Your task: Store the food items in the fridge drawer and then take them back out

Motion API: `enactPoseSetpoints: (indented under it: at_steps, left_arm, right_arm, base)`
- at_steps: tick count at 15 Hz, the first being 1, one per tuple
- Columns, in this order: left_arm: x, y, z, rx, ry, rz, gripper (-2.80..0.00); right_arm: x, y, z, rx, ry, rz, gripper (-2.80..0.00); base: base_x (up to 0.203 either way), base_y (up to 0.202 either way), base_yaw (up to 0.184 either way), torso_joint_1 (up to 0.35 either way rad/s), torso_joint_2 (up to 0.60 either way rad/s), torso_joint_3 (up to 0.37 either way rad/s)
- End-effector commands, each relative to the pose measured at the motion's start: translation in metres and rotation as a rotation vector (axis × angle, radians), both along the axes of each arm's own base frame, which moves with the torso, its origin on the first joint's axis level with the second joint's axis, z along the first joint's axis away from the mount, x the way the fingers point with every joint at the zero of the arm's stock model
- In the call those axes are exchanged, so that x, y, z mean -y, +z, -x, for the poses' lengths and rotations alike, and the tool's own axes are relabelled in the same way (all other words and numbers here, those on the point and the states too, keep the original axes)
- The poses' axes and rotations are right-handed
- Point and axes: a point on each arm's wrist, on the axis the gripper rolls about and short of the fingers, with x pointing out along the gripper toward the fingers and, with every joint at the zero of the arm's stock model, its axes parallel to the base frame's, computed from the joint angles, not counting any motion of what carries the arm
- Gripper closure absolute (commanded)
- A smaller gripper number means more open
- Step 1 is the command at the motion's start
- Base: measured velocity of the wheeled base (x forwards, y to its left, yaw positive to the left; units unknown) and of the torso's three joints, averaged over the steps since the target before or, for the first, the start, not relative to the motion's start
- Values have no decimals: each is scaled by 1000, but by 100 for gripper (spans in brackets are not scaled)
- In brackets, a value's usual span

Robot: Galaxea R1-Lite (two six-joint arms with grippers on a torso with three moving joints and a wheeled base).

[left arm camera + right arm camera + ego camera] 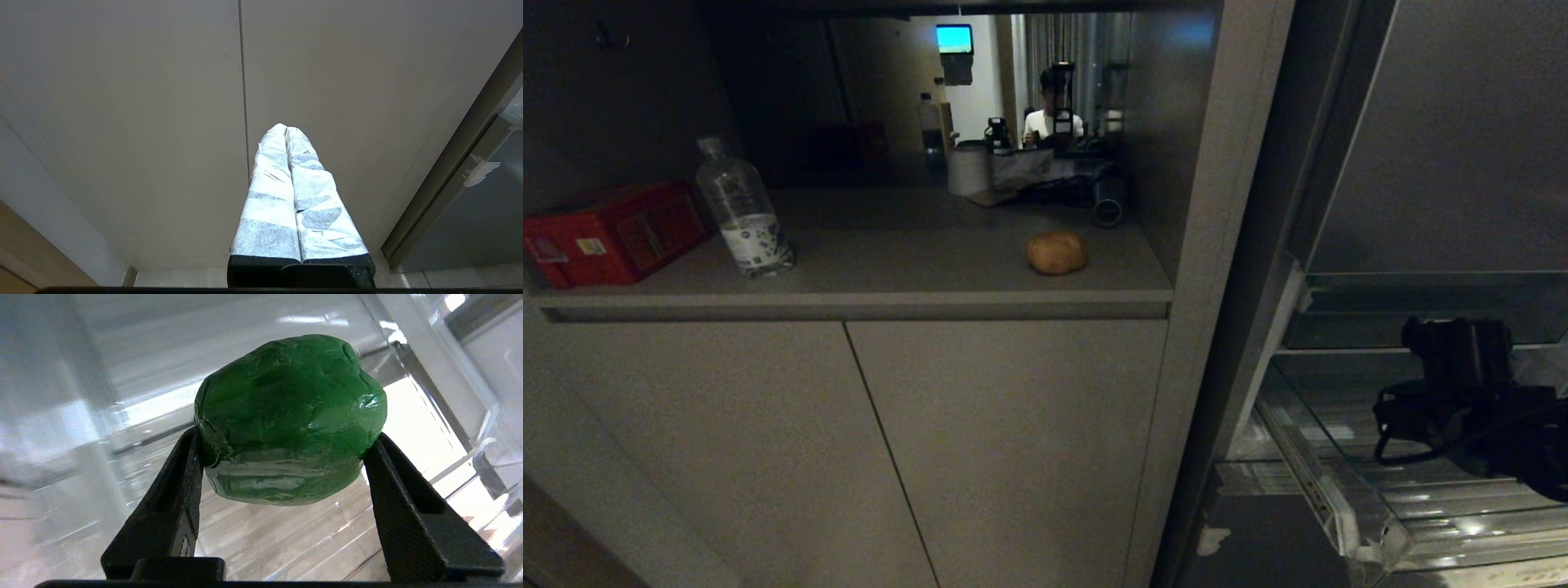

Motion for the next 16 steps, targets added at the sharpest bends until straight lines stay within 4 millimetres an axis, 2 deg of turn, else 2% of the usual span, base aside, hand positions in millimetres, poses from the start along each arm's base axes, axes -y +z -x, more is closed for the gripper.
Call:
enactPoseSetpoints:
  at_steps: [1, 3, 6, 7, 16]
  left_arm:
    - [0, 0, 0, -1, 0, 1, 0]
    - [0, 0, 0, 0, 0, 0, 0]
    - [0, 0, 0, -1, 0, 2, 0]
    - [0, 0, 0, 0, 0, 1, 0]
    - [0, 0, 0, 1, 0, 0, 0]
  right_arm:
    - [10, -17, -11, -50, -32, -4, 0]
    - [21, -25, -14, -74, -50, -16, 0]
    - [25, -30, -16, -85, -55, -24, 0]
    - [25, -29, -18, -68, -56, -25, -280]
    - [25, -27, -17, -42, -53, -21, -280]
  base:
    - [0, 0, 0, 0, 0, 0]
    - [0, 0, 0, 0, 0, 0]
    - [0, 0, 0, 0, 0, 0]
    - [0, 0, 0, 0, 0, 0]
    - [0, 0, 0, 0, 0, 0]
